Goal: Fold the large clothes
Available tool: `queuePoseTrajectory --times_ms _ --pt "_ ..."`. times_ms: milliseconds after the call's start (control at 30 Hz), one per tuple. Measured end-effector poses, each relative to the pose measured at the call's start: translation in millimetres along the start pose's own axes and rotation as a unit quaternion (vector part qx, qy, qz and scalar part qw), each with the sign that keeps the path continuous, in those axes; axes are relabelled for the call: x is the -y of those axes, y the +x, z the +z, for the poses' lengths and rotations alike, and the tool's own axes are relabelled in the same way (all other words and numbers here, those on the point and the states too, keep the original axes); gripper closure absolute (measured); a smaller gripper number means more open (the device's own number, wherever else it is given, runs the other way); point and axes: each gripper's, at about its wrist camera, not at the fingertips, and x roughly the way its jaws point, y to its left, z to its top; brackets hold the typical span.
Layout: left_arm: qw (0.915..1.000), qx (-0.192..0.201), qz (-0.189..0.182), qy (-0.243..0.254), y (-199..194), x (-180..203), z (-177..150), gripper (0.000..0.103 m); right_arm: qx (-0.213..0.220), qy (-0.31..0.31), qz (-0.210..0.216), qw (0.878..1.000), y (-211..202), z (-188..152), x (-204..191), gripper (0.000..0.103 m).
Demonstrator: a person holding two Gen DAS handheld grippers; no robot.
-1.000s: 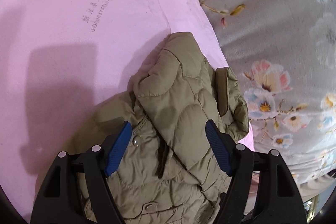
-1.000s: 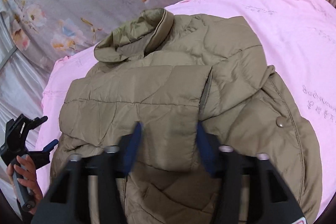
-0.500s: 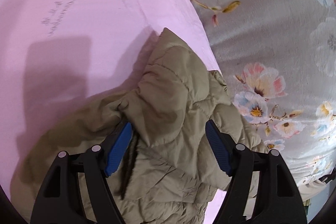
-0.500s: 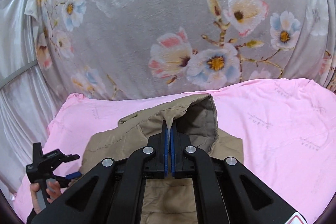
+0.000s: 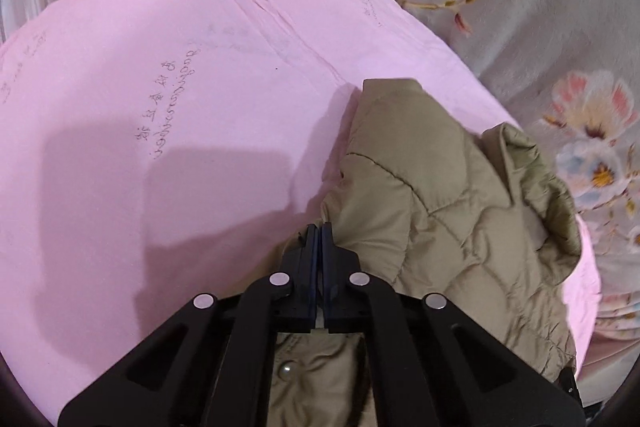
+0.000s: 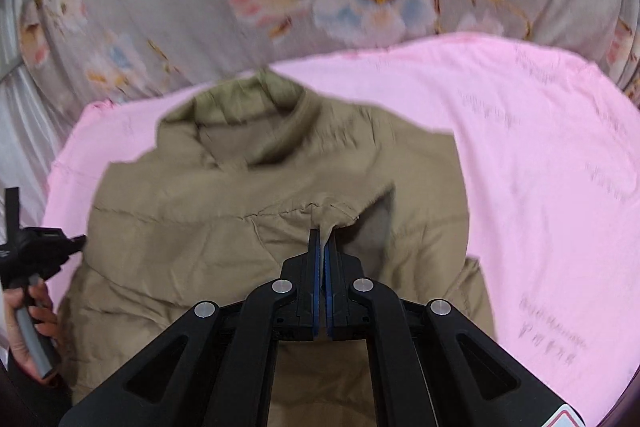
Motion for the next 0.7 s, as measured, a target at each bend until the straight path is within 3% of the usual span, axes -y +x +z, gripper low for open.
queuePoseTrajectory --times_ms 200,400,600,700 --pt "0.9984 0.006 0.04 0.039 15 3 -11 0.103 -0.037 0.012 -0.008 0.999 37 -29 12 0.101" --pt "0.9939 0.037 0.067 0.08 -4 12 -20 0.103 -0.036 -0.021 -0.048 0.998 28 -34 -1 0.096" --pt "0.9854 0.104 0.022 0.133 -76 44 -14 0.103 0.045 0.001 -0.01 0.999 -37 -12 -11 0.093" --pt "0.9823 0.09 -0.017 0.163 -75 82 -10 0.102 0.059 -0.007 0.025 0.998 -40 11 -36 0.092"
